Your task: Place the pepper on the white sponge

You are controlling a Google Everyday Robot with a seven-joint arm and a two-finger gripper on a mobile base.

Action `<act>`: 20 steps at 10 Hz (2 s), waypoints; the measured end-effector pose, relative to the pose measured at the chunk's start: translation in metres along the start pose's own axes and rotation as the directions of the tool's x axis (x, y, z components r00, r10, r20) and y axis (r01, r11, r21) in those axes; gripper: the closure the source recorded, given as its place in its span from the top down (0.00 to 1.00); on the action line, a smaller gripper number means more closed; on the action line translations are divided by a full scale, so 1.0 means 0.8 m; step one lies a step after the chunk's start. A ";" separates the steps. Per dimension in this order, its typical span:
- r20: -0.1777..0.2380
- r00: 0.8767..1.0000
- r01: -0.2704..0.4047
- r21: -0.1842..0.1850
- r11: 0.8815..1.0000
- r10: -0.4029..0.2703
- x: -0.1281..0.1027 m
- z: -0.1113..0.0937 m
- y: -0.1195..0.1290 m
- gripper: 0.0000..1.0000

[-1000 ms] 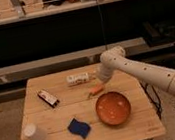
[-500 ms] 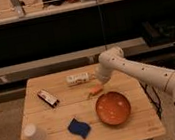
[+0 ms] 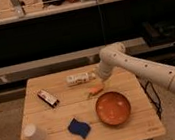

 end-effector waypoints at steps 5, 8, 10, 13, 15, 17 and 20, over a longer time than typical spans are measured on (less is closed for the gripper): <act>-0.008 1.000 0.029 0.033 0.999 -0.028 -0.007 0.020 -0.019 0.80; -0.018 0.999 0.047 0.051 0.998 -0.047 -0.009 0.034 -0.027 0.80; -0.014 0.998 0.056 0.048 0.997 -0.056 -0.009 0.050 -0.028 0.80; -0.008 0.998 0.068 0.043 0.997 -0.068 -0.005 0.074 -0.025 0.80; -0.006 0.998 0.066 0.032 0.997 -0.066 -0.002 0.081 -0.024 0.80; -0.006 0.998 0.060 0.015 0.998 -0.060 0.002 0.087 -0.020 0.80; -0.005 0.999 0.051 -0.019 0.999 -0.051 0.008 0.101 -0.013 0.80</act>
